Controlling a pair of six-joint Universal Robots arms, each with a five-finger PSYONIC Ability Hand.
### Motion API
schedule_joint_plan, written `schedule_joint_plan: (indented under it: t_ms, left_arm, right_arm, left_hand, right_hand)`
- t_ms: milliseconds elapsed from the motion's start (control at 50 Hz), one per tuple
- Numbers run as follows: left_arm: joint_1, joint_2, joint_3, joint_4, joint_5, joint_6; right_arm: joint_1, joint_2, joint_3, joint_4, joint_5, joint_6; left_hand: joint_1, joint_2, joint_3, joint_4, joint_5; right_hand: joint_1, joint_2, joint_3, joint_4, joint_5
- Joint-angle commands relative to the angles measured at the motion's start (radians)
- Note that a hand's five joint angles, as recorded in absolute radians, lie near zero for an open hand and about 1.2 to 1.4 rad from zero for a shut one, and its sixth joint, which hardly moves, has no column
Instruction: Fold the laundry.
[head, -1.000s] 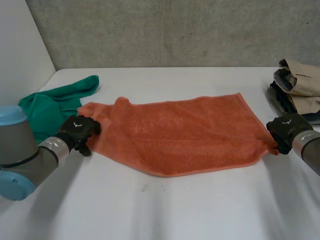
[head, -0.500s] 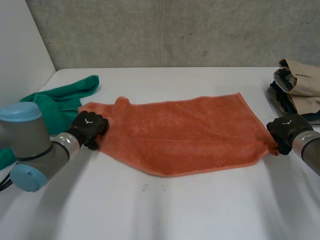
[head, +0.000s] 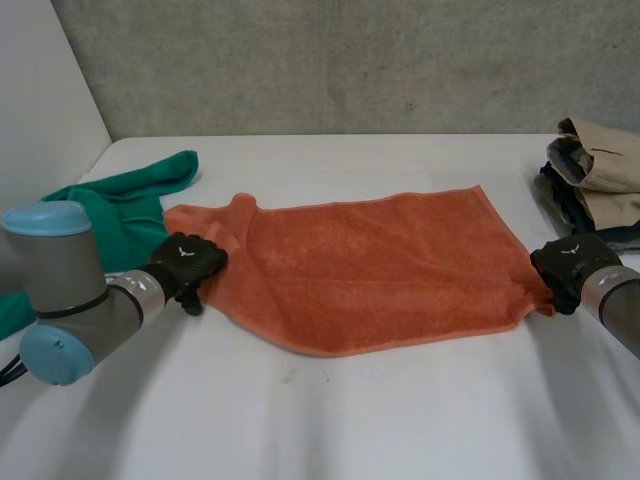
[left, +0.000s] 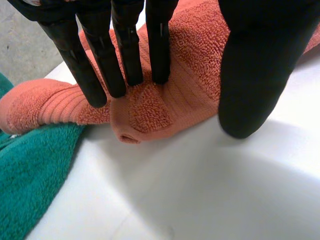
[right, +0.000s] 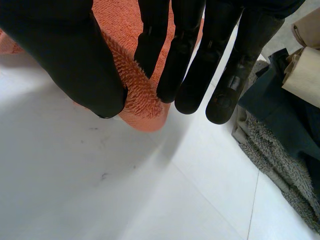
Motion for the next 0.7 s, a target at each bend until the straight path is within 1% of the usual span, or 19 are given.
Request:
schedule_joint_plan:
  t_ms: [20,240,380,500,520,600,620,640,700]
  left_arm:
    - [-0.025,-0.012,0.035,0.003,-0.002,-0.005]
    - [-0.074,-0.009,0.051,0.003,-0.004,-0.01]
    - [-0.076,-0.028,0.071,0.003,-0.004,-0.012]
    - [-0.088,-0.046,0.101,0.003,-0.004,-0.027]
    - [-0.09,-0.046,0.103,0.003,-0.002,-0.033]
    - [-0.101,-0.044,0.115,0.003,-0.001,-0.073]
    - [-0.102,-0.048,0.12,0.003,-0.001,-0.088]
    - [-0.102,-0.048,0.123,0.003,-0.001,-0.093]
    - [-0.104,-0.057,0.13,0.005,-0.001,-0.108]
  right_arm:
    - [-0.001,0.001,0.0,0.0,0.0,-0.001]
    - [-0.001,0.003,-0.002,0.0,0.0,-0.001]
    - [-0.001,0.007,-0.002,0.002,0.0,-0.001]
    - [-0.002,0.007,-0.002,0.003,0.0,-0.003]
    - [-0.002,0.007,-0.002,0.003,0.0,-0.003]
    - [-0.002,0.007,-0.002,0.005,0.0,-0.003]
    - [-0.002,0.007,-0.002,0.005,0.0,-0.003]
    - [-0.002,0.007,-0.002,0.005,0.0,-0.003]
    - [-0.002,0.007,-0.002,0.005,0.0,-0.003]
  left_hand:
    - [0.154,0.143,0.148,0.142,0.142]
    - [0.137,0.125,0.13,0.124,0.124]
    - [0.119,0.108,0.112,0.107,0.107]
    - [0.16,0.149,0.153,0.148,0.148]
    - [0.181,0.169,0.174,0.168,0.168]
    - [0.468,0.456,0.461,0.455,0.455]
    - [0.605,0.594,0.598,0.593,0.593]
    - [0.673,0.662,0.666,0.661,0.661]
    - [0.826,0.815,0.819,0.814,0.814]
  right_hand:
    - [0.38,0.218,0.213,0.206,0.255]
    - [0.38,0.218,0.213,0.206,0.255]
    - [0.38,0.218,0.213,0.206,0.255]
    - [0.38,0.218,0.213,0.206,0.255]
    - [0.38,0.218,0.213,0.206,0.255]
    - [0.38,0.218,0.213,0.206,0.255]
    - [0.38,0.218,0.213,0.206,0.255]
    - [0.38,0.218,0.213,0.206,0.255]
    - [0.38,0.218,0.213,0.206,0.255]
